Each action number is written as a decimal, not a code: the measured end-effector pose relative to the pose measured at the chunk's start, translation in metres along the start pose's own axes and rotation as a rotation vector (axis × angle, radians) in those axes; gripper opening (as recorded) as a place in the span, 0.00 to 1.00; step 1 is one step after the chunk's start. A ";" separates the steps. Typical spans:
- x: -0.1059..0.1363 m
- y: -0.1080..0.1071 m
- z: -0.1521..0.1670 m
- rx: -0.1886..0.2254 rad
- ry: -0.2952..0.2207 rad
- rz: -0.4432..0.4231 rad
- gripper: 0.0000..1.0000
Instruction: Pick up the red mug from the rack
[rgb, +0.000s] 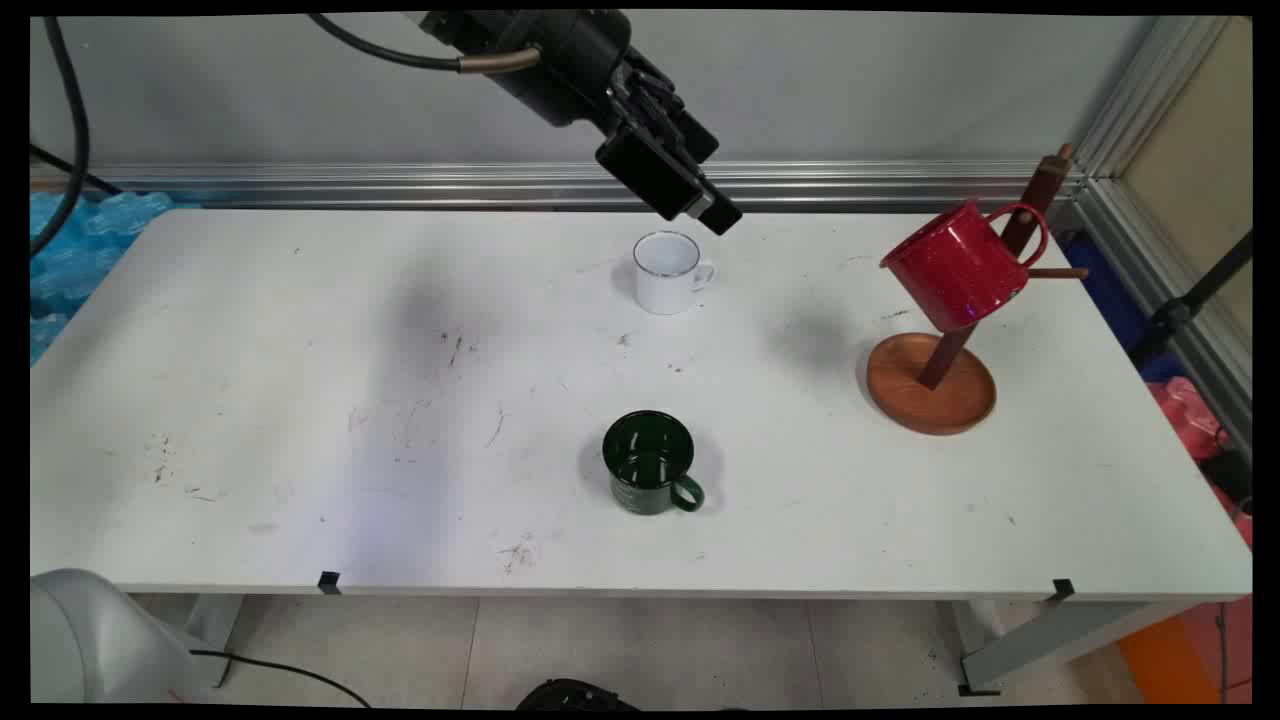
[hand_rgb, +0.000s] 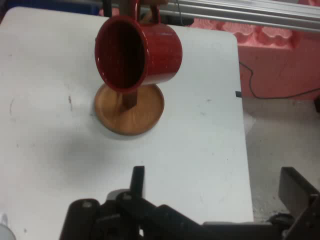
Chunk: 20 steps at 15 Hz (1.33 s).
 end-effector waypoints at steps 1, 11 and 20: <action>0.001 -0.003 0.000 -0.005 0.005 0.011 1.00; 0.017 -0.048 0.029 -0.093 0.060 0.120 1.00; 0.028 -0.090 0.082 -0.197 0.080 0.253 1.00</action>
